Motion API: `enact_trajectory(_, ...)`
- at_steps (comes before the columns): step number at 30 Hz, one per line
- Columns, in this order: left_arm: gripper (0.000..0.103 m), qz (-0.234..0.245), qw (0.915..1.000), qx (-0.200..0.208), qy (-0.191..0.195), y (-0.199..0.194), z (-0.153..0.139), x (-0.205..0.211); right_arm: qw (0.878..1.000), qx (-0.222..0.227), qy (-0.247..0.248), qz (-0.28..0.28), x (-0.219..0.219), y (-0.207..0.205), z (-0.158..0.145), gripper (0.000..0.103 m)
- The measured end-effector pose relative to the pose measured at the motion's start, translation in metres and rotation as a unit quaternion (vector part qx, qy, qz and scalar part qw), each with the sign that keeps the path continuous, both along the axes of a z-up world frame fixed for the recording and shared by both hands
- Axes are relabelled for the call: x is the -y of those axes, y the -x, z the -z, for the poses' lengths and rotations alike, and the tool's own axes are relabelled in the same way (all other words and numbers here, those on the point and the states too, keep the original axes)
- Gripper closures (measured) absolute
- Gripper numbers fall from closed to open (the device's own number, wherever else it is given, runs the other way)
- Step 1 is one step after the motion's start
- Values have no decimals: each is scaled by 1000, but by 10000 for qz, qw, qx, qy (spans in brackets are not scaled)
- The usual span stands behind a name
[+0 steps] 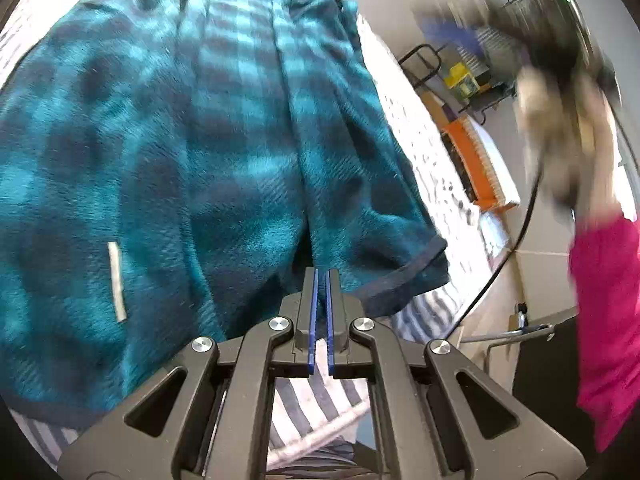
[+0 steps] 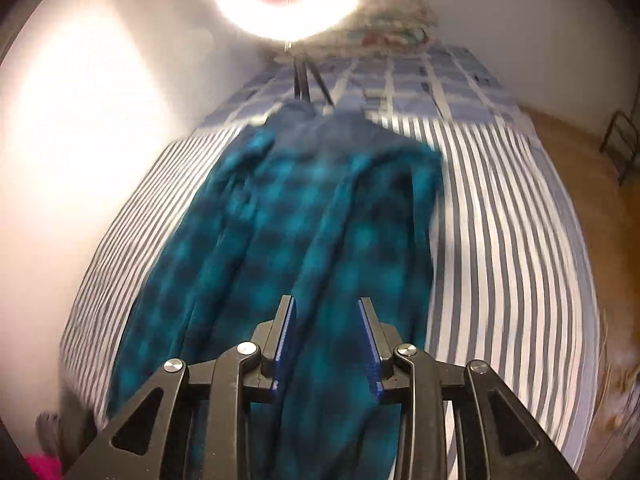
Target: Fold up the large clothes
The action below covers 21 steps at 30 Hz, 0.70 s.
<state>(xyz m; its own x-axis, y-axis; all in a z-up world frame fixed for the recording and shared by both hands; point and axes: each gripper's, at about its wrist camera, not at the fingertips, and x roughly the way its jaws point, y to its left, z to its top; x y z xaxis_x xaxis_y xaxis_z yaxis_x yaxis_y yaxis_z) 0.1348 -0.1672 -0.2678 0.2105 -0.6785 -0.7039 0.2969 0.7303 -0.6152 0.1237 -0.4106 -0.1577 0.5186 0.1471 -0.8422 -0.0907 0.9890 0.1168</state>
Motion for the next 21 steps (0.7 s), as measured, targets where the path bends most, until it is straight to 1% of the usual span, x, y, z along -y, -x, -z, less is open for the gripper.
enact_trajectory(2, 103, -25, 10000, 30, 86, 2, -7, -4, 9998, -169, -74, 71, 4, 37, 13, 70)
enact_trajectory(5, 103, -35, 9999, 98, 133, 5, -16, -1, 9977, -458, -348, 370, 21, 77, 47, 67)
enact_trajectory(6, 103, -17, 9998, 130, 160, 7, -19, 2, 9964, -511, -467, 480, 27, 82, 56, 67)
enact_trajectory(7, 103, 11, 9997, 164, 172, 9, -21, 5, 9942, -557, -695, 599, 36, 84, 64, 65)
enact_trajectory(8, 103, 47, 9995, 239, 177, 13, -25, 9, 9913, -574, -952, 702, 43, 86, 70, 65)
enact_trajectory(10, 96, 166, 9988, 453, 56, 22, -31, 18, 9861, -548, -1362, 773, 53, 84, 76, 65)
enact_trajectory(11, 85, 207, 9983, 551, -40, 25, -32, 23, 9827, -531, -1593, 786, 59, 79, 80, 65)
enact_trajectory(12, 72, 236, 9976, 639, -144, 27, -32, 27, 9810, -516, -1690, 801, 61, 77, 83, 65)
enact_trajectory(13, 65, 257, 9969, 703, -240, 29, -30, 30, 9799, -524, -1749, 802, 63, 73, 86, 65)
enact_trajectory(14, 59, 250, 9968, 687, -337, 29, -26, 32, 9795, -590, -1758, 792, 63, 68, 90, 65)
enact_trajectory(15, 59, 181, 9972, 612, -392, 27, -21, 31, 9796, -684, -1710, 800, 61, 64, 97, 66)
enact_trajectory(16, 59, 76, 9982, 473, -349, 24, -15, 28, 9792, -747, -1709, 795, 60, 61, 103, 67)
enact_trajectory(18, 59, -154, 9998, 130, -78, 15, -2, 21, 9768, -819, -1827, 764, 58, 57, 114, 70)
enact_trajectory(21, 59, -289, 9994, -132, 145, 9, 7, 15, 9749, -810, -1933, 752, 58, 56, 122, 79)
